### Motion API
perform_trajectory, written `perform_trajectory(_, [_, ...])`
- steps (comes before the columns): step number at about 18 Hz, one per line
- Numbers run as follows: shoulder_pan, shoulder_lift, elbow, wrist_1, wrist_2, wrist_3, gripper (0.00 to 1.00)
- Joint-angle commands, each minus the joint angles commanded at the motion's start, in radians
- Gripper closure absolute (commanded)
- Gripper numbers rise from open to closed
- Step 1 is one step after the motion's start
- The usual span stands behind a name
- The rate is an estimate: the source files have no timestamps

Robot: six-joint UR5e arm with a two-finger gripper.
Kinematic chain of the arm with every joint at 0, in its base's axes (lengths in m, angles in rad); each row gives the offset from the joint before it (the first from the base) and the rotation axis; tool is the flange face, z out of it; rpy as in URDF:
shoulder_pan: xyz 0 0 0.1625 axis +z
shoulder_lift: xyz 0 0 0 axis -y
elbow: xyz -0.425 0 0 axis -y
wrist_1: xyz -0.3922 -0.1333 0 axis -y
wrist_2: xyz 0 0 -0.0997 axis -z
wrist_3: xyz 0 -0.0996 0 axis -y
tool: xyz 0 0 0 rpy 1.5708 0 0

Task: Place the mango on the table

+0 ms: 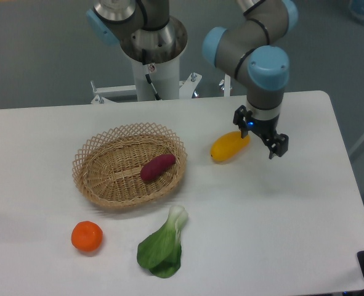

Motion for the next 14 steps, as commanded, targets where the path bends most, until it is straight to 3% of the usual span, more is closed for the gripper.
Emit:
perform_trajectory(7, [0.002,-0.077,0.118,-0.012,-0.003,0.002,0.0])
perform_trajectory(10, [0.002,-0.11,0.195,-0.08,-0.002,0.002,0.0])
perform_trajectory(14, [0.002,-0.127,0.216,-0.09,0.0,0.014,0.0])
